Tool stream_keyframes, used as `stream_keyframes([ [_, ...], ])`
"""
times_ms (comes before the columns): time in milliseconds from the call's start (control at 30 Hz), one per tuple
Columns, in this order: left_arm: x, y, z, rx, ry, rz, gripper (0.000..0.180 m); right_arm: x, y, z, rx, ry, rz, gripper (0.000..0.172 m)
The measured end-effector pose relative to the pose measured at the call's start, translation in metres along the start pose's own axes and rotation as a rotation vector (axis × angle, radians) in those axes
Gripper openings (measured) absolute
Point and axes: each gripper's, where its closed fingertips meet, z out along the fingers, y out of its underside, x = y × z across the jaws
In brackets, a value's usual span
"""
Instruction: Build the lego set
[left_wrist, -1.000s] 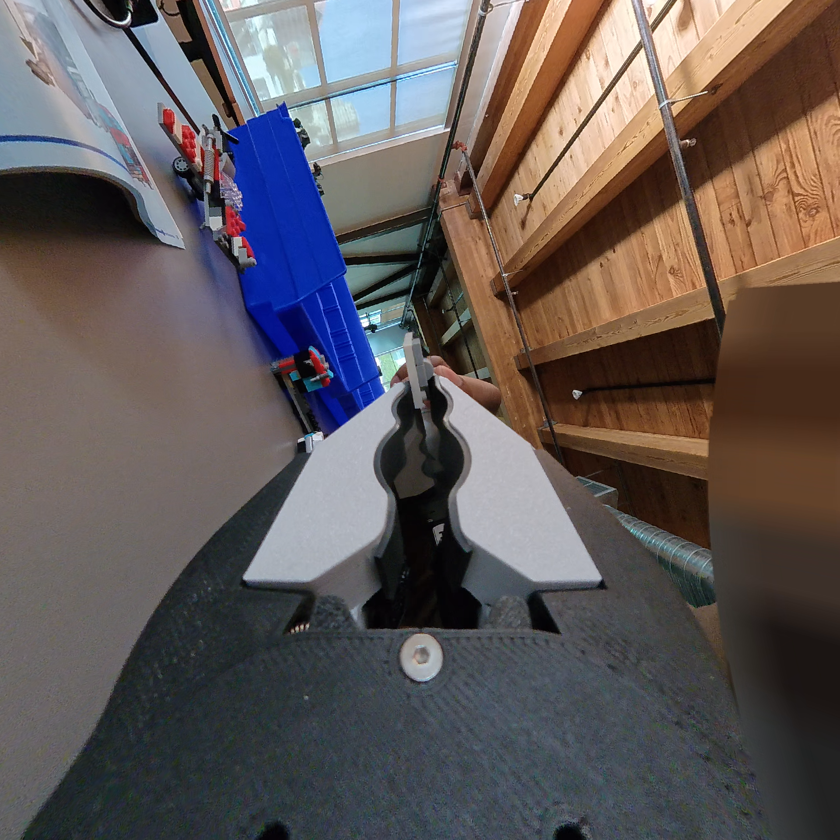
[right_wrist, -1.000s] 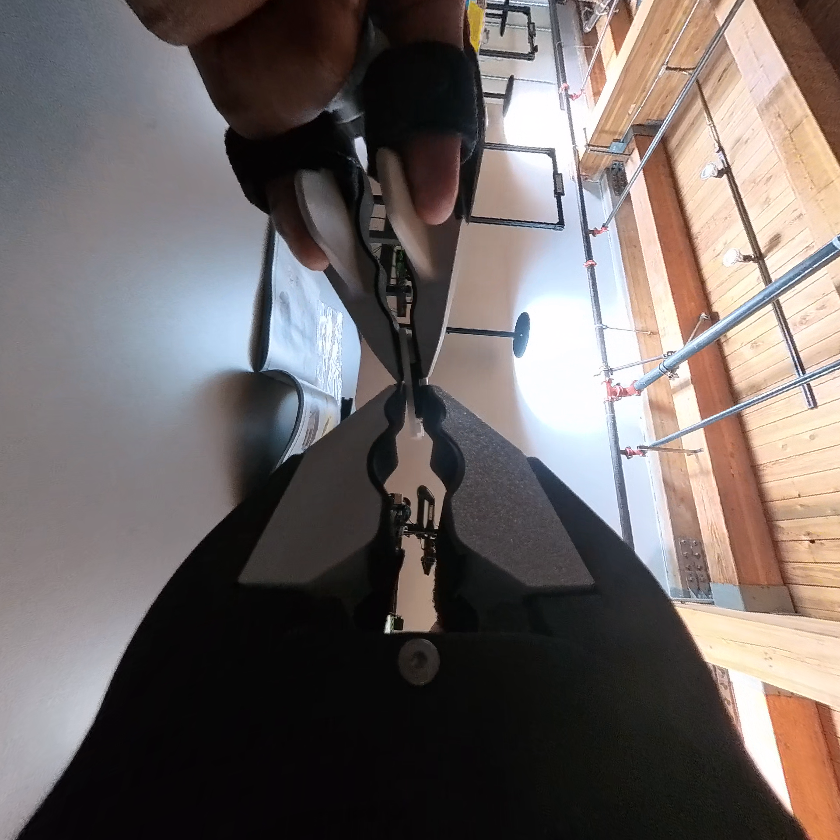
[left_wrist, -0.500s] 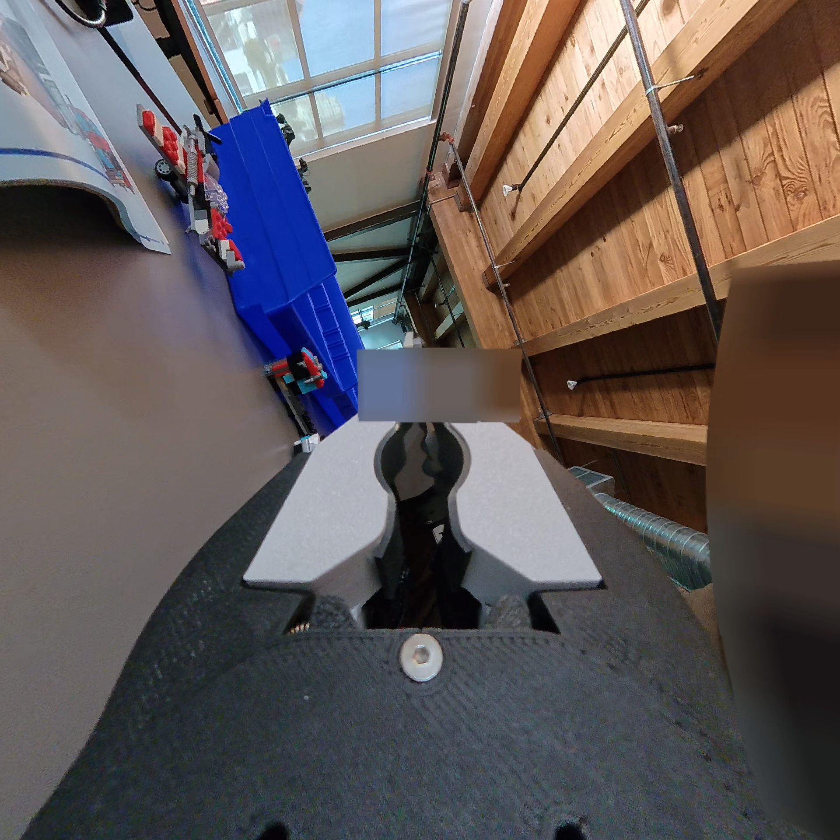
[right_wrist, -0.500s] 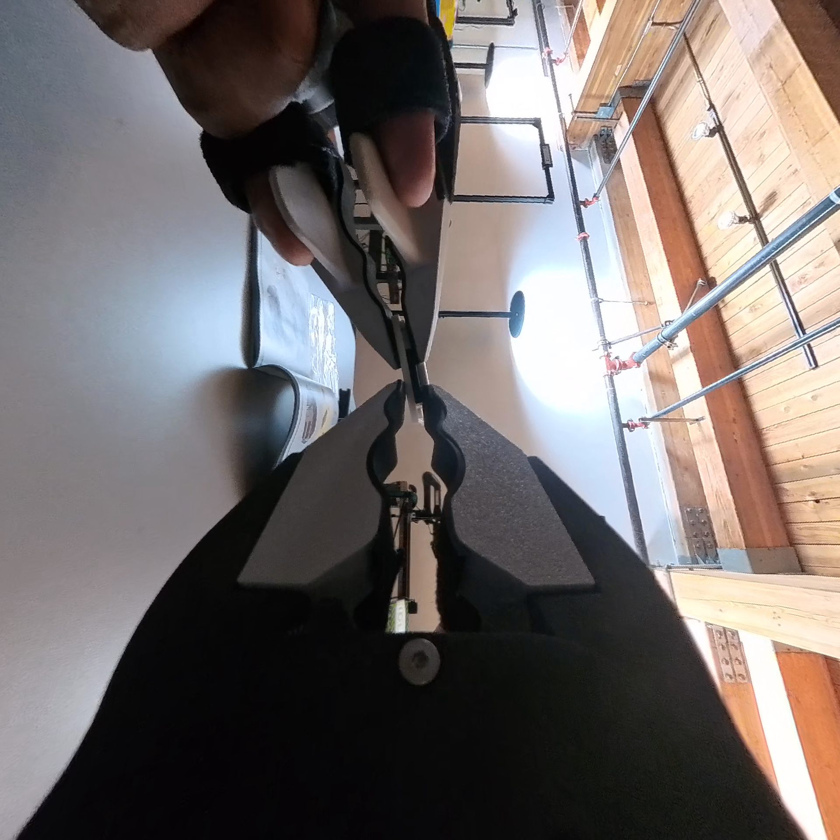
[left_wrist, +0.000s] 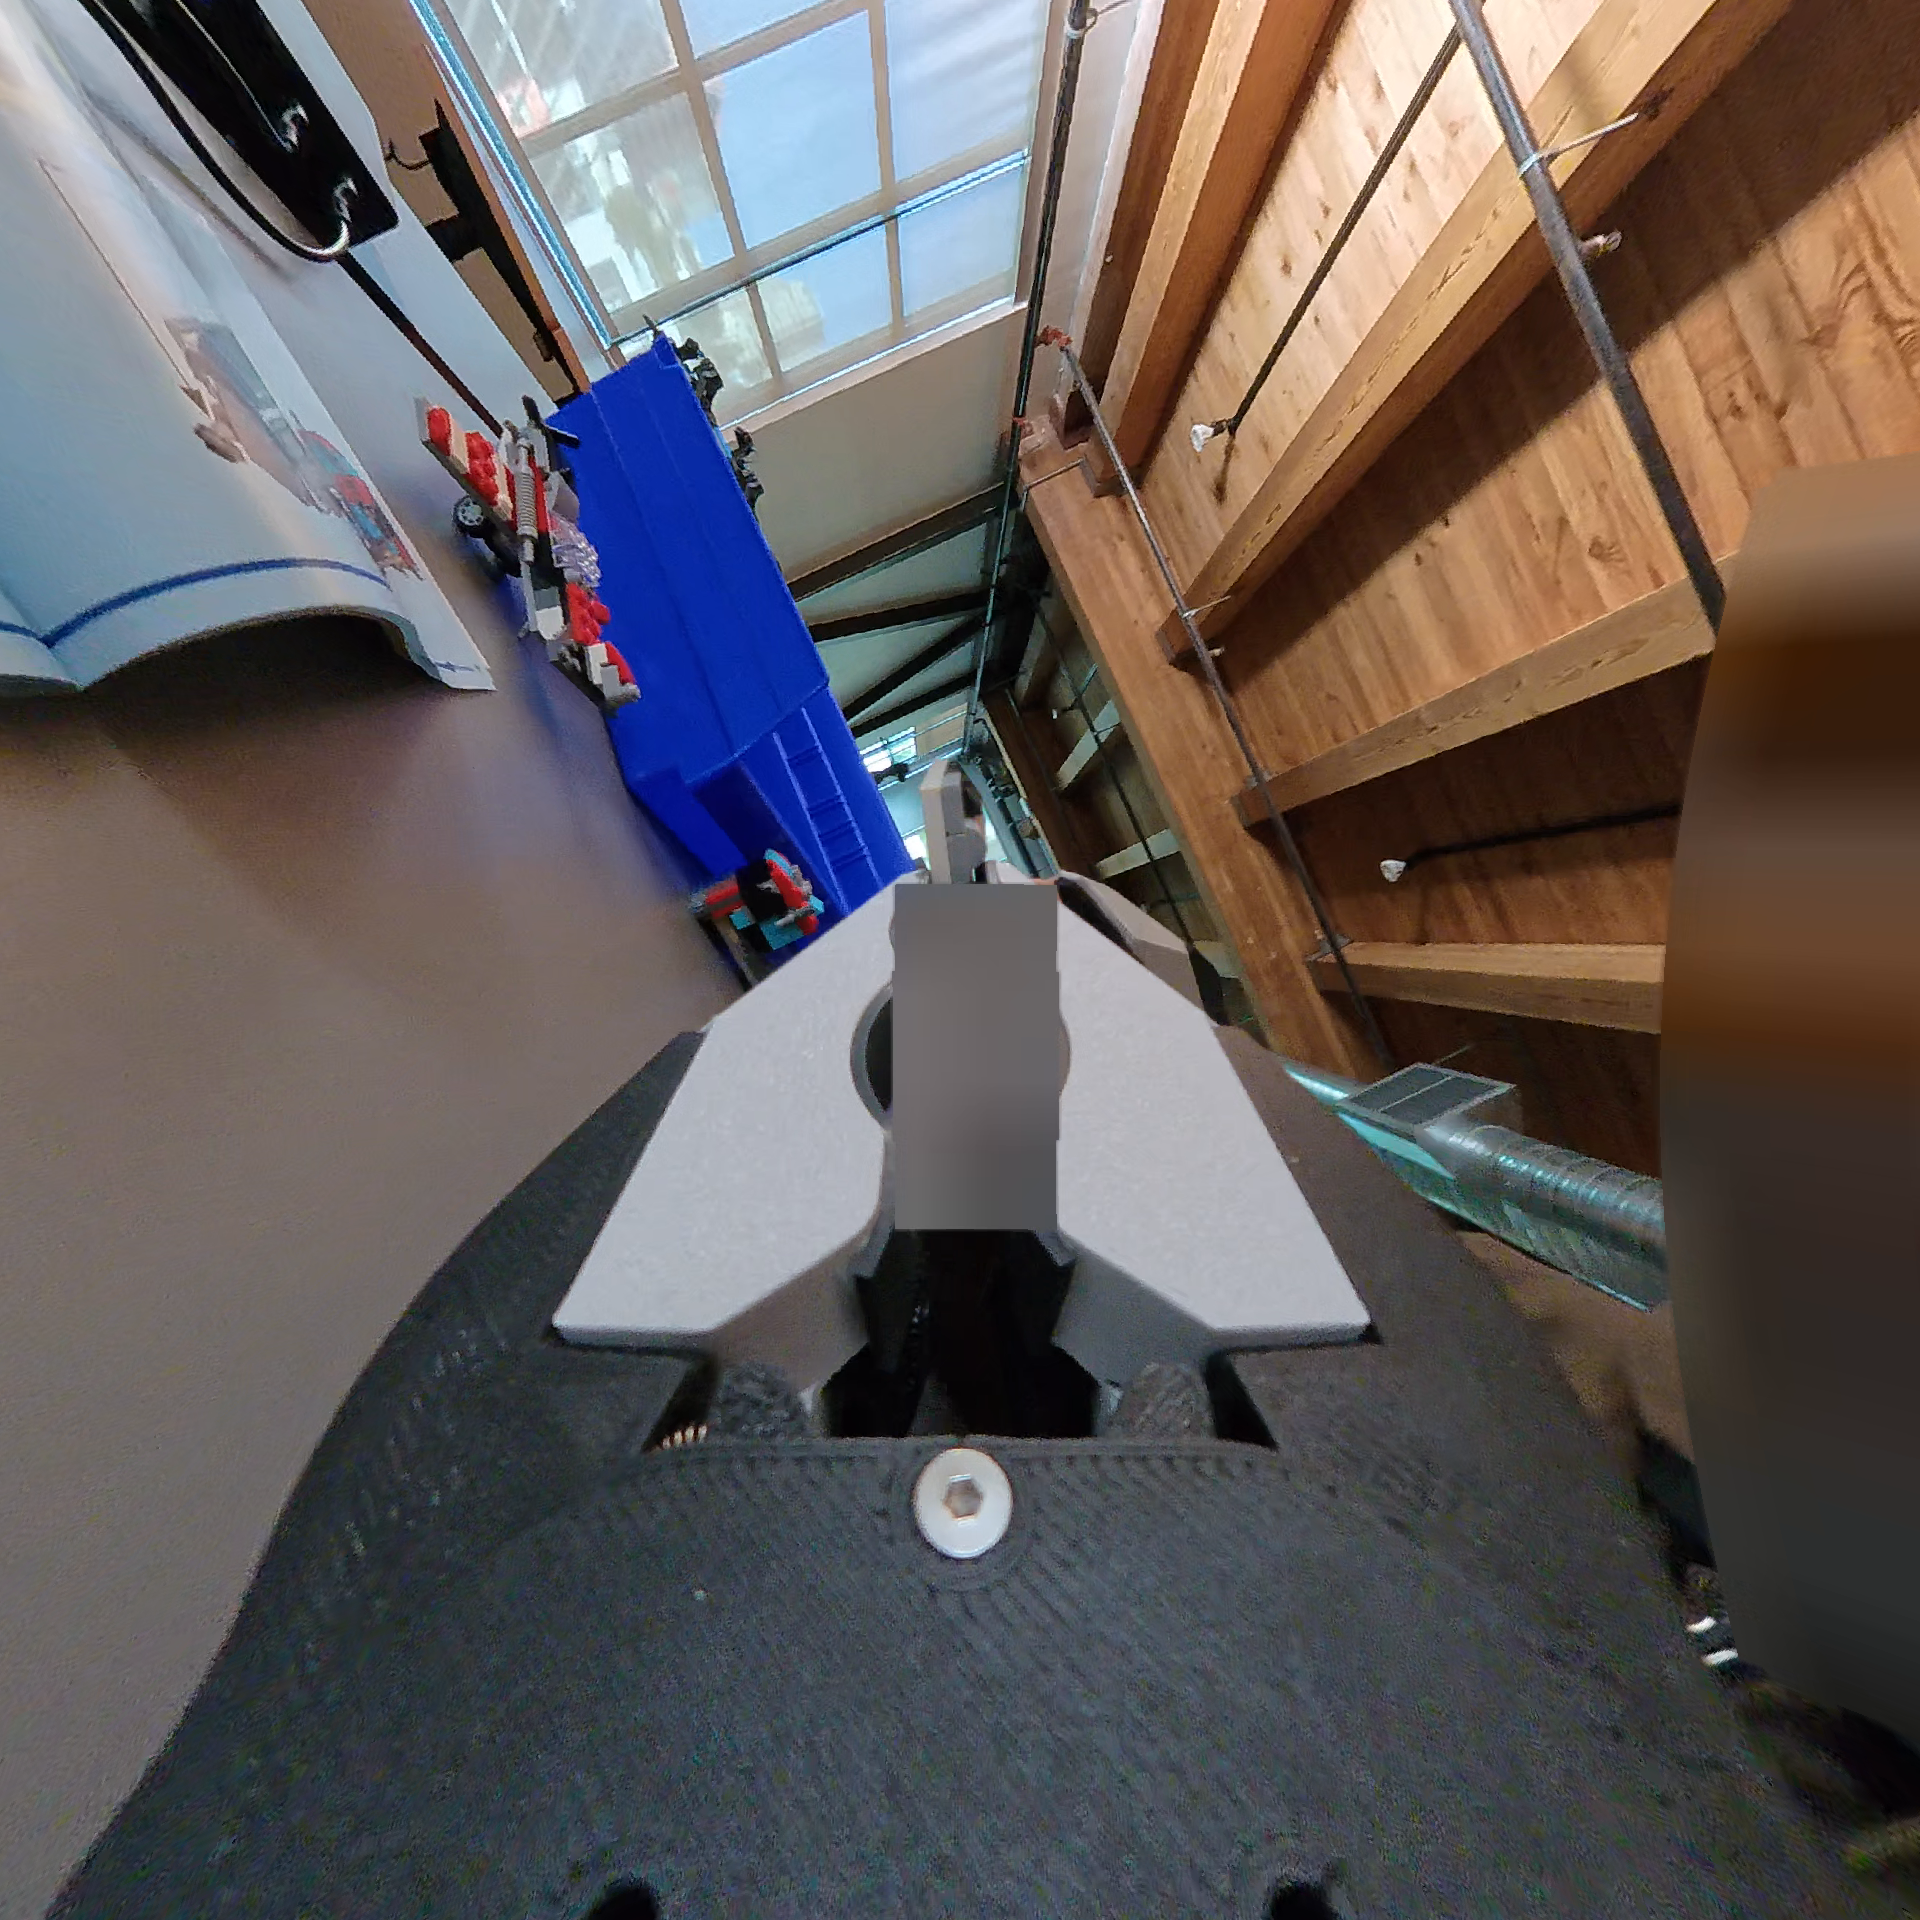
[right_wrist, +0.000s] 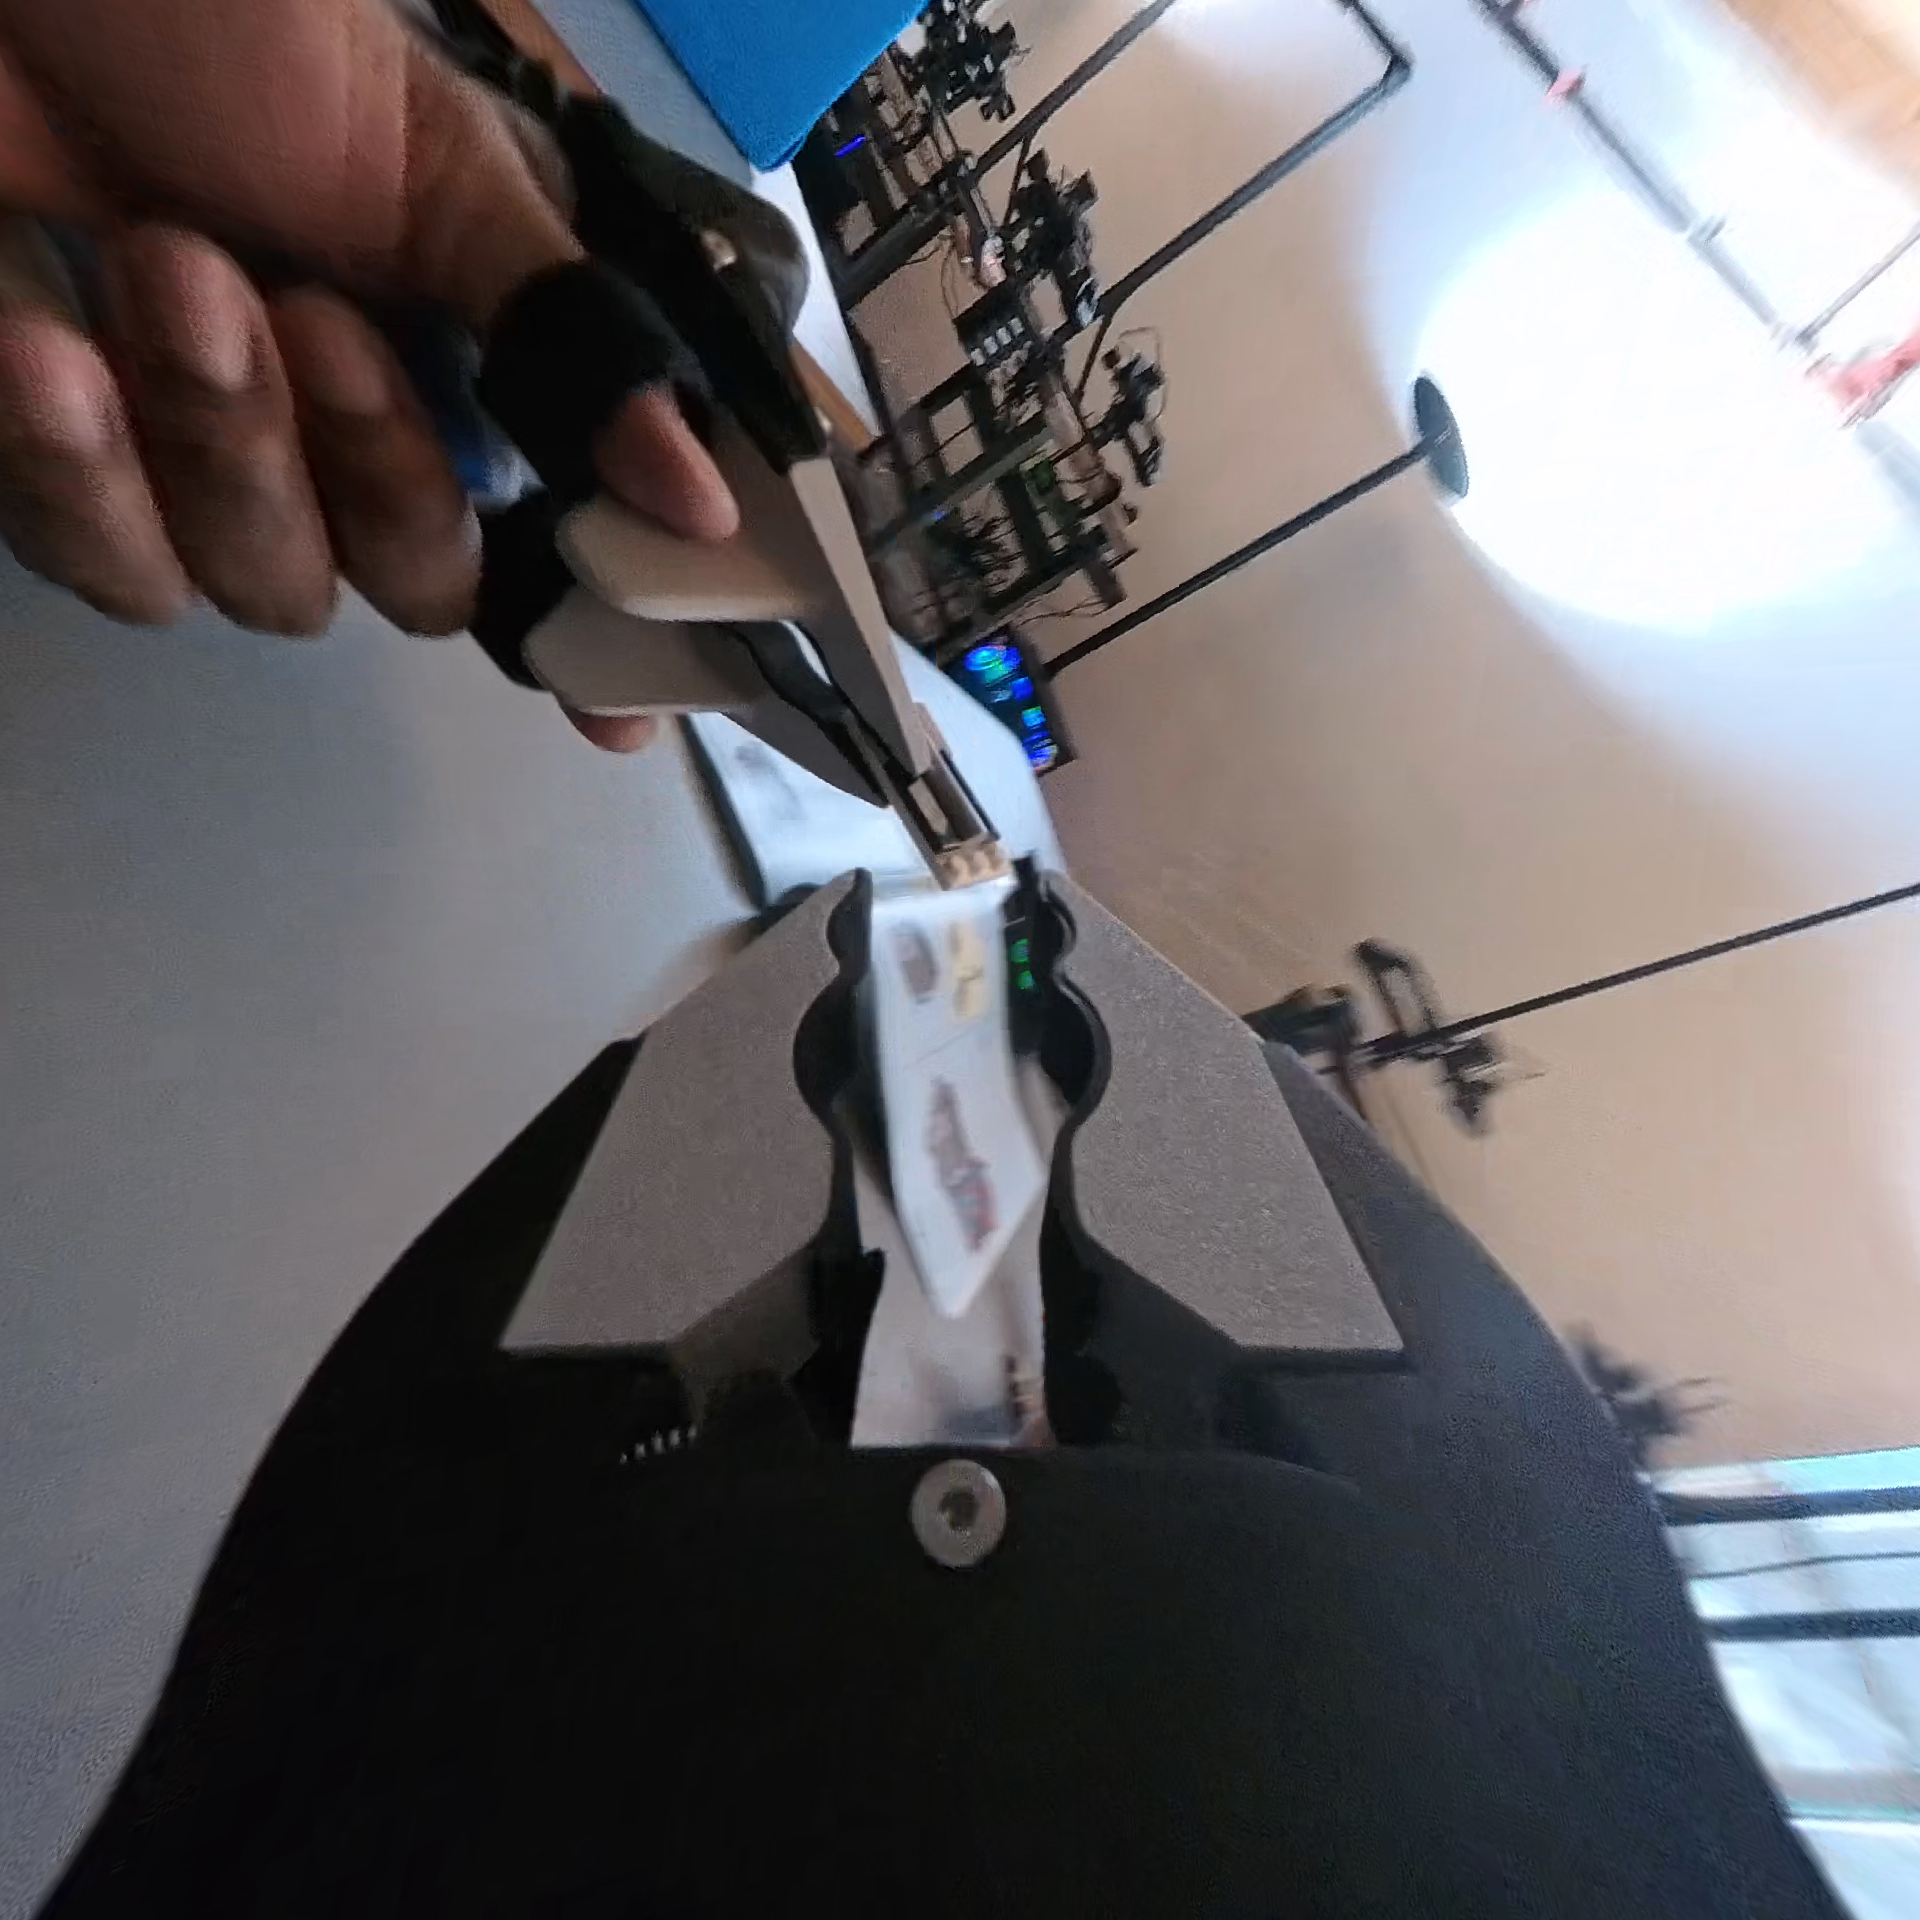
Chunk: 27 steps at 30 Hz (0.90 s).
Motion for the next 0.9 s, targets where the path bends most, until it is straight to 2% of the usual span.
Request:
stream_keyframes([
  [200, -0.009, 0.0, 0.001, -0.013, -0.029, 0.026, 0.007, -0.025, -0.011, -0.008, 0.031, -0.325, 0.581, 0.042],
  [333, -0.008, -0.004, 0.0, -0.015, -0.032, 0.071, 0.007, -0.039, -0.02, -0.014, 0.079, -0.452, 0.772, 0.039],
  [467, -0.007, -0.01, -0.001, -0.008, -0.045, 0.149, 0.007, -0.052, -0.021, -0.015, 0.081, -0.506, 0.841, 0.04],
  [633, -0.006, -0.013, -0.002, 0.001, -0.046, 0.169, 0.007, -0.062, -0.019, -0.019, 0.06, -0.524, 0.86, 0.044],
  [900, -0.006, -0.014, -0.002, 0.007, -0.057, 0.206, 0.007, -0.08, -0.009, -0.048, -0.045, -0.651, 0.844, 0.038],
])
